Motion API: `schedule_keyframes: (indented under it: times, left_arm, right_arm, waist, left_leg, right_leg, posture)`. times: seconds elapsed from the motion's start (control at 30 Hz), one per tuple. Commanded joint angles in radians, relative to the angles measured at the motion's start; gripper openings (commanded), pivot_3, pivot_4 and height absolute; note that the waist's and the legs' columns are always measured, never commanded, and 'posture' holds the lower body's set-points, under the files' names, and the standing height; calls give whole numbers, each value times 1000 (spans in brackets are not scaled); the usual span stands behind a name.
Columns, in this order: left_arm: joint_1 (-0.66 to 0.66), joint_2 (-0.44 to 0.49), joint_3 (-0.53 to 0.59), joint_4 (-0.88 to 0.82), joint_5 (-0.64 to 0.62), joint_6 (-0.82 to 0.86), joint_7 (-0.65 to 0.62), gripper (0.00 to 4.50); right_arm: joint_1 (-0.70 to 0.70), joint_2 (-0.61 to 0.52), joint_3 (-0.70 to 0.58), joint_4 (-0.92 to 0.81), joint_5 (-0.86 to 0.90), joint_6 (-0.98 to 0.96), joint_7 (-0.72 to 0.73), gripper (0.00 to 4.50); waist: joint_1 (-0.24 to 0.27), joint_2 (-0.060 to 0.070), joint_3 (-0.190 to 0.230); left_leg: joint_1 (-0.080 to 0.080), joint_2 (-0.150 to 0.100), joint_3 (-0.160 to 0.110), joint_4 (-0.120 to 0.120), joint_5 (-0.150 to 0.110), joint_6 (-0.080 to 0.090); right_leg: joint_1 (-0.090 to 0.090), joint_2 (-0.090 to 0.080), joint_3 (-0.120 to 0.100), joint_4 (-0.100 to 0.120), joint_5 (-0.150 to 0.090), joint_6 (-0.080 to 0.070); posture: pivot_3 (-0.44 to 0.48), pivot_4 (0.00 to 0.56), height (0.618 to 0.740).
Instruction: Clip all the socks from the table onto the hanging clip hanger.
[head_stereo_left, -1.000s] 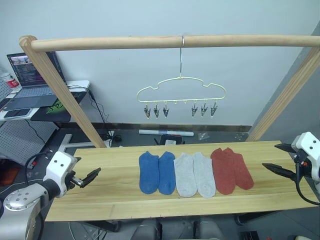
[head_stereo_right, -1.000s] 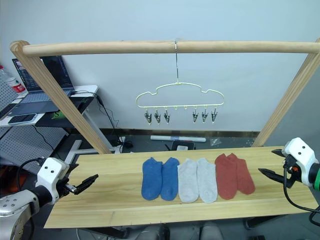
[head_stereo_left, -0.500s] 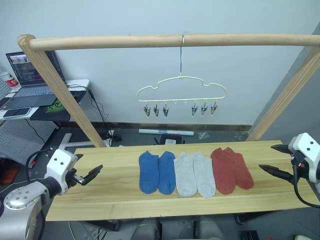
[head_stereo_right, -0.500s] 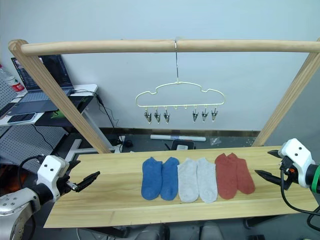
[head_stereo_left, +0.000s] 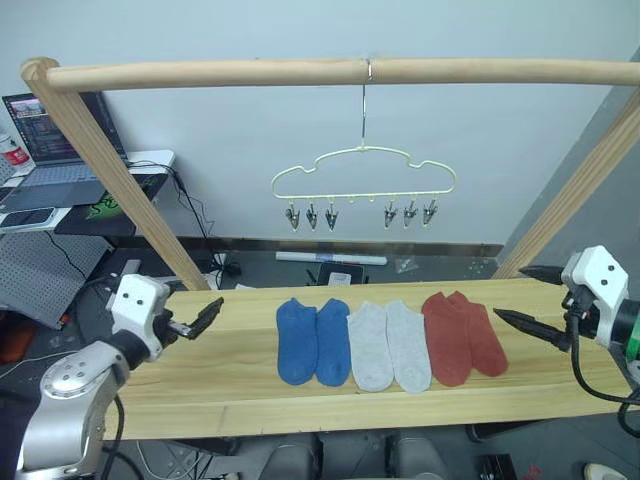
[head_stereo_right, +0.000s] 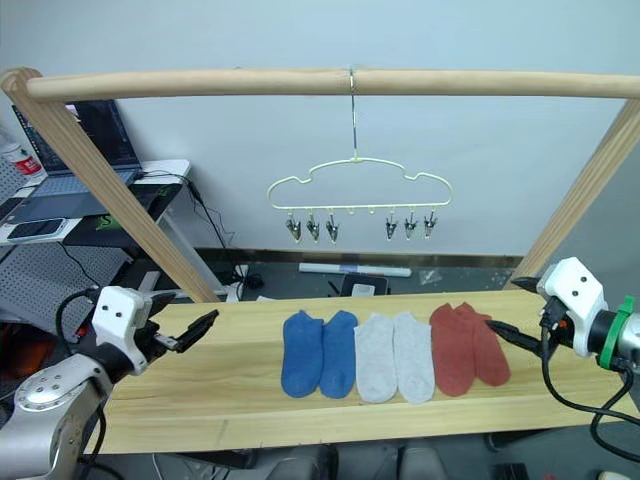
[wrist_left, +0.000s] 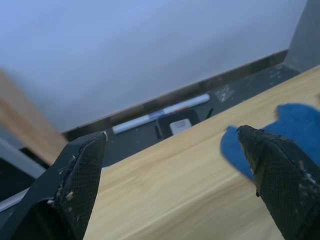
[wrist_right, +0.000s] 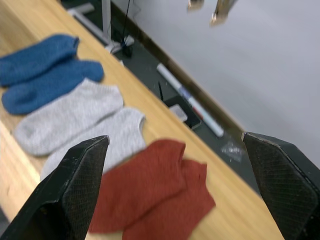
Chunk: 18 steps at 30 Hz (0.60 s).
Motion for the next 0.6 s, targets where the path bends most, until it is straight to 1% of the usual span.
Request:
schedule_keyframes:
  times: [0.03, 0.2, 0.33, 0.4, 0.6]
  left_arm:
    - [-52, -27, -18, -52, -25, 14, 35, 4500]
    - [-154, -84, -63, -36, -34, 53, 85, 4500]
    - [-219, -126, -91, -30, -37, 68, 111, 4500]
    - [-244, -145, -100, -28, -41, 77, 122, 4500]
    - [-307, -189, -131, 10, -58, 89, 125, 4500]
  right_arm:
    - [-62, 13, 16, -81, 43, 34, -44, 4477]
    - [-156, 42, 63, -158, 110, 102, -95, 4477]
    - [-198, 72, 105, -185, 130, 128, -134, 4477]
    - [-218, 88, 126, -203, 140, 144, -155, 4477]
    - [-290, 129, 184, -255, 182, 200, -218, 4477]
  waist:
    - [0, 0, 2]
    - [-1, -3, 12]
    - [-2, -6, 18]
    - [-3, -7, 22]
    - [-5, -9, 45]
  left_leg:
    - [0, 0, 0, 0, 0, 0]
    - [0, 0, 0, 0, 0, 0]
    - [-1, 0, 0, 0, 0, 1]
    - [-1, -1, 0, 0, -1, 1]
    - [-1, 0, 1, 0, -1, 1]
  right_leg:
    - [0, 0, 0, 0, 0, 0]
    - [0, 2, 0, 0, 0, 0]
    - [-1, 3, -1, -1, 1, 0]
    - [-1, 3, 0, -1, 3, -4]
    - [-2, 3, 0, -1, 3, -4]
  posture:
    - [-150, 152, 740]
    - [-165, 157, 740]
    - [-177, 169, 740]
    - [-185, 179, 740]
    - [-208, 213, 740]
